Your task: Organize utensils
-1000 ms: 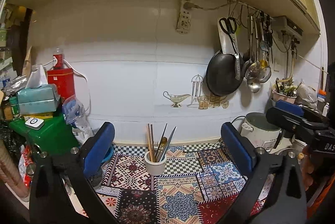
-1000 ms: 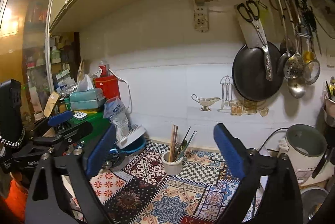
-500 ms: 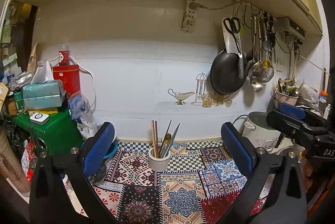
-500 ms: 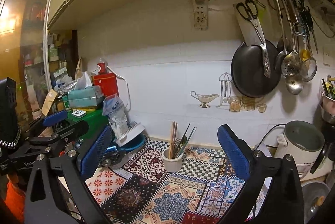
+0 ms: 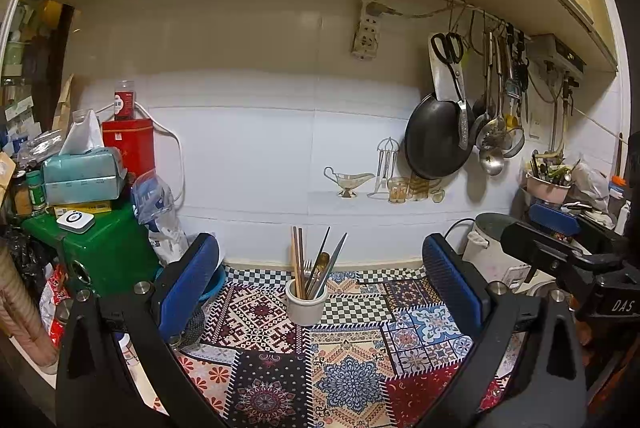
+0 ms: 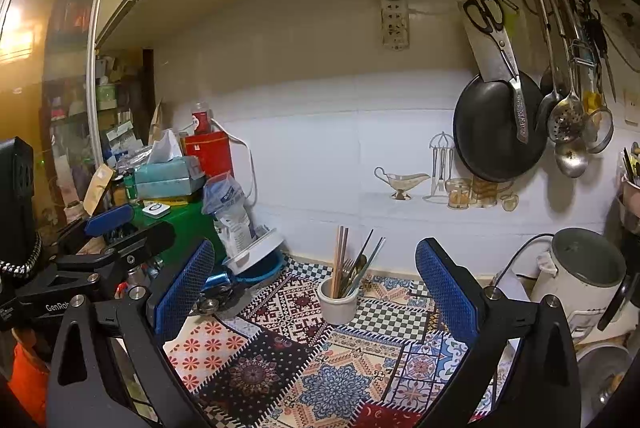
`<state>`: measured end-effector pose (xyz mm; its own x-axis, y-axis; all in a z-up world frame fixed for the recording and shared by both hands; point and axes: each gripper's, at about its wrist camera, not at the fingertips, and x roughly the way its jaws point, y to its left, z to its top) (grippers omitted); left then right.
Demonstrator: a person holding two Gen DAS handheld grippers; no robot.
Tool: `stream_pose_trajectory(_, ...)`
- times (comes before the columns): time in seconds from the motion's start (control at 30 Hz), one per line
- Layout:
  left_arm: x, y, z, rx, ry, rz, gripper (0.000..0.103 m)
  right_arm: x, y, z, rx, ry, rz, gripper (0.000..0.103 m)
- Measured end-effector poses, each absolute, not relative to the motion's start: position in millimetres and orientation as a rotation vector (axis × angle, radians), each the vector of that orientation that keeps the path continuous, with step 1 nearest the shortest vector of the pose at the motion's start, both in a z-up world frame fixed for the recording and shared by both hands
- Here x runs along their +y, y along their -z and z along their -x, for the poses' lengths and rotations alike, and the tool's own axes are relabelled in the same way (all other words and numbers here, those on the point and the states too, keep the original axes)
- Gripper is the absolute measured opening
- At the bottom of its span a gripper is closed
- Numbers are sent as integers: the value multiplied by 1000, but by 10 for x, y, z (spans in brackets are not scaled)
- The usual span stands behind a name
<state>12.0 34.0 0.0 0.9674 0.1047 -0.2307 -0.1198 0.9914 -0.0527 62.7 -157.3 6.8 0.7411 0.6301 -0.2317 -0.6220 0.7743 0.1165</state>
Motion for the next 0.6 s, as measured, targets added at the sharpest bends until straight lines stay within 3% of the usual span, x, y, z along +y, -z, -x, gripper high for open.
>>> stream_pose_trajectory(0.6, 268, 8, -145, 234, -89, 61, 102, -1609, -63, -652, 273, -686, -50, 100)
